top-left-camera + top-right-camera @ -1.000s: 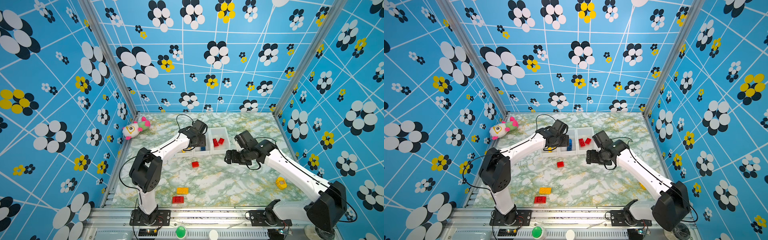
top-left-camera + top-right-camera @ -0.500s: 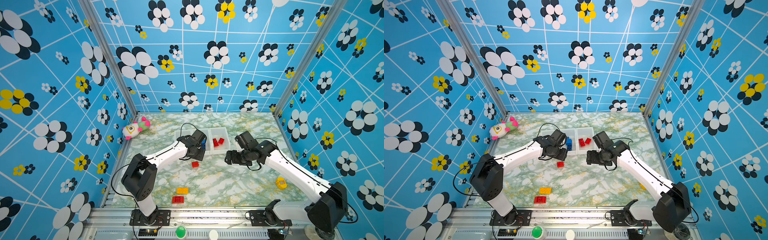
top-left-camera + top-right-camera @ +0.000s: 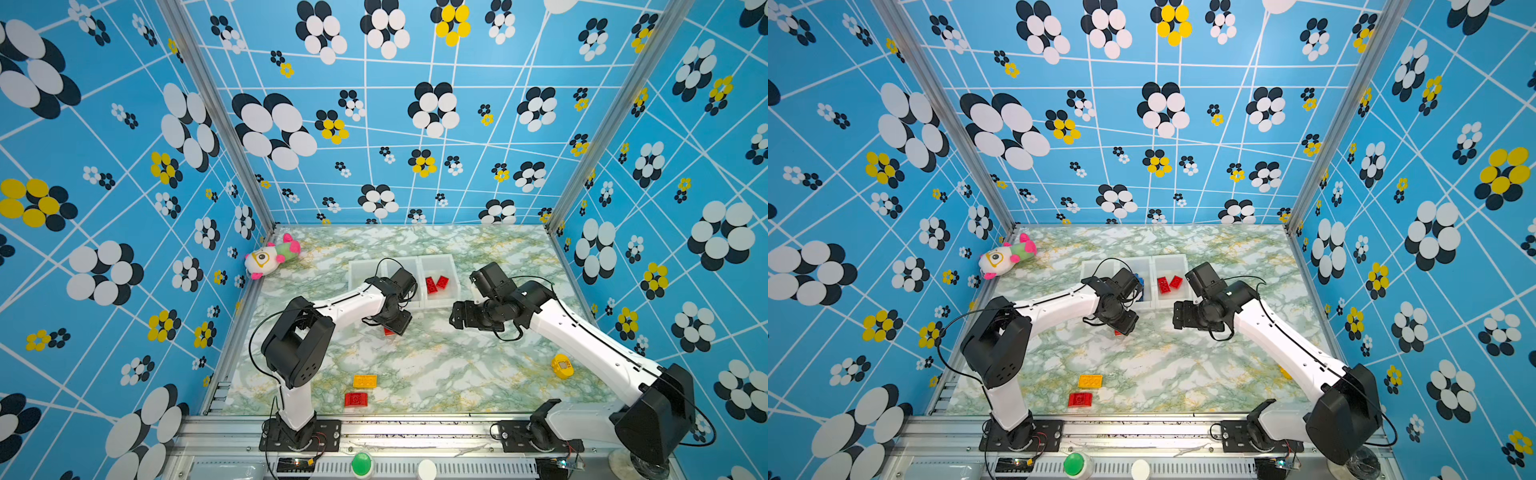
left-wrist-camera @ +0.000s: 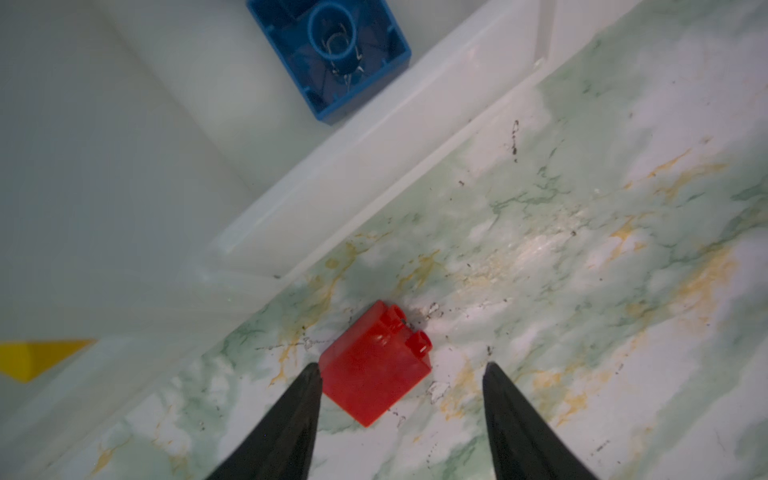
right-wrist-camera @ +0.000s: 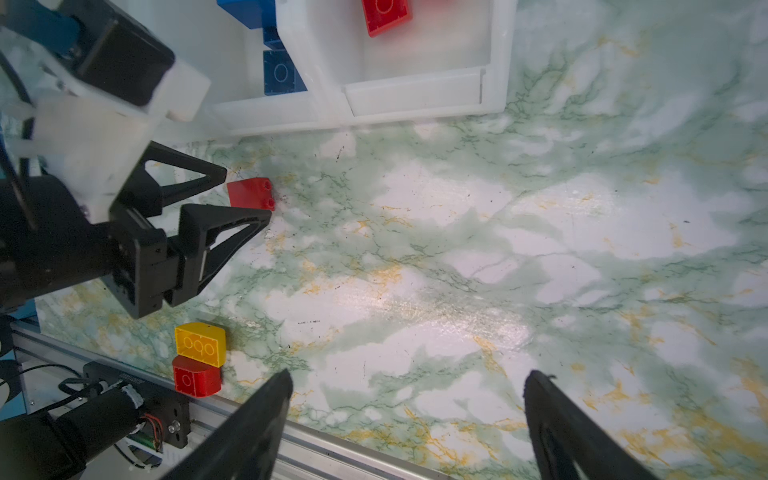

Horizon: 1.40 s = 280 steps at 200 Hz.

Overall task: Sort the legos into containers by color
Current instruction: 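Lower the left gripper and close it on the red brick, then lift the red brick and carry it toward the red compartment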

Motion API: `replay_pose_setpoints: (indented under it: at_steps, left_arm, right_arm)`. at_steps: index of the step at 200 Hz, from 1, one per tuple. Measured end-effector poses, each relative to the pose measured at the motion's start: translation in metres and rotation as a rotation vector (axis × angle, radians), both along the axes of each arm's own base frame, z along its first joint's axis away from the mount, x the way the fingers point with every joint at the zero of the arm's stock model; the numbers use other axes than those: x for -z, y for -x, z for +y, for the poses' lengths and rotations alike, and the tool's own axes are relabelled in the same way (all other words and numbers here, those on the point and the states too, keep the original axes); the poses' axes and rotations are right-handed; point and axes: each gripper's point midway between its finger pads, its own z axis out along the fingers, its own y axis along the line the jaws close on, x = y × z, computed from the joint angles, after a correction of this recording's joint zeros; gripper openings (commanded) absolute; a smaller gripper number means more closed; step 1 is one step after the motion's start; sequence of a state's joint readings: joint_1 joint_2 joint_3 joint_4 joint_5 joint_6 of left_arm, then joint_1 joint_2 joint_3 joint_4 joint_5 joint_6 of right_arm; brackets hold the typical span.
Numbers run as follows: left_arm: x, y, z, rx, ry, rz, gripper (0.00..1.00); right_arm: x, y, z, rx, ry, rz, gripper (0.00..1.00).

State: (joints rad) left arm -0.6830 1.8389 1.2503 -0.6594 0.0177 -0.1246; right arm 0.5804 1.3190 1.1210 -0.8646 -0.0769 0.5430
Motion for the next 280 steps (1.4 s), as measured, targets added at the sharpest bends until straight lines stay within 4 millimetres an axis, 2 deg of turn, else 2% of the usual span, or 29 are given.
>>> replay_pose_setpoints:
  at_steps: [59, 118, 225, 277, 280]
  left_arm:
    - [0.005, -0.015, -0.004, 0.02, -0.03, -0.031, 0.63]
    - [0.017, -0.013, -0.002, 0.033, -0.055, -0.009, 0.62]
    - [0.025, 0.012, 0.006, 0.02, -0.054, 0.07, 0.56]
    - [0.027, 0.016, 0.011, -0.014, -0.075, 0.06, 0.44]
    - [0.027, 0.016, 0.011, -0.019, -0.075, 0.06, 0.4]
  right_arm:
    - [0.0, 0.0, 0.0, 0.0, 0.001, 0.001, 0.9]
    - [0.001, 0.003, -0.002, -0.001, 0.009, 0.013, 0.9]
    - [0.001, 0.003, -0.002, 0.0, 0.008, 0.012, 0.89]
    - [0.001, 0.003, -0.002, 0.003, 0.006, 0.012, 0.89]
    - [0.001, 0.003, -0.002, 0.004, 0.006, 0.013, 0.89]
